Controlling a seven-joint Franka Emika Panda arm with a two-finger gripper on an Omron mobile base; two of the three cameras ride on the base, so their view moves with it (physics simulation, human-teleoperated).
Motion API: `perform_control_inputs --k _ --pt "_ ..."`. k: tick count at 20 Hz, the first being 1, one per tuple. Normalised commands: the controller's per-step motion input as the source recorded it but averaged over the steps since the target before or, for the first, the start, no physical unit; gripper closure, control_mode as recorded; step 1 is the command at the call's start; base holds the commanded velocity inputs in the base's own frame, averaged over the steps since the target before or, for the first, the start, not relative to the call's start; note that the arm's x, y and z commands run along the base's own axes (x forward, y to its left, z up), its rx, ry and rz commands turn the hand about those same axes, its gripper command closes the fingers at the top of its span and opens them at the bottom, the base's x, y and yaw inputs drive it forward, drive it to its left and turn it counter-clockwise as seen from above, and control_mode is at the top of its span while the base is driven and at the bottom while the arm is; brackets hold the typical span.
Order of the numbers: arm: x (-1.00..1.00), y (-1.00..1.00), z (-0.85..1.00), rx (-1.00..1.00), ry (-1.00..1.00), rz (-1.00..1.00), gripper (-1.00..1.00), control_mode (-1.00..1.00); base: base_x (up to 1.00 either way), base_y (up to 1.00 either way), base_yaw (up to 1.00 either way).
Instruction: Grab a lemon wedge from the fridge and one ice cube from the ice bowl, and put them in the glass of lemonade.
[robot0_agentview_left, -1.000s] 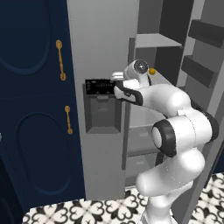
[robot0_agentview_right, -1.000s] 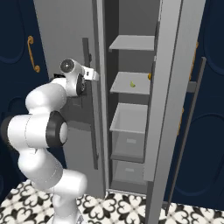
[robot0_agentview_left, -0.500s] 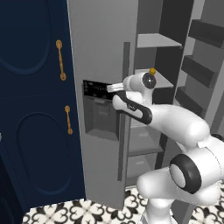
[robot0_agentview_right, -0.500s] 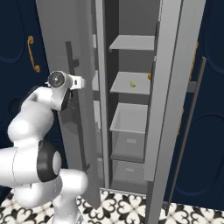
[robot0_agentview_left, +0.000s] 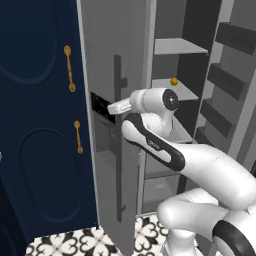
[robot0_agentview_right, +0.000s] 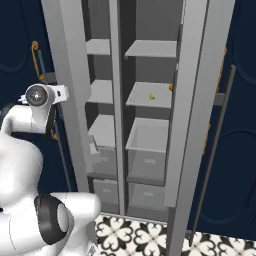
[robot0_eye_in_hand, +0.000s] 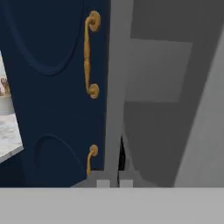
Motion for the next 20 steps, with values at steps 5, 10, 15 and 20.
perform_control_inputs --k 5,10,15,20 --pt "-0.75 0.71 0.92 -0.13 0.00 0.10 -1.00 -1.00 0.00 0.00 0.00" --pt "-0.65 0.15 0.80 -0.12 -0.03 0.01 -1.00 -1.00 0.00 0.00 0.00" --pt "-0.86 -0.24 0.41 0.00 -0.24 -0.01 -1.00 -1.00 0.00 0.00 0.00" --pt "-0.18 -0.91 0.00 0.18 -0.31 -0.01 -1.00 -1.00 0.00 0.00 0.00"
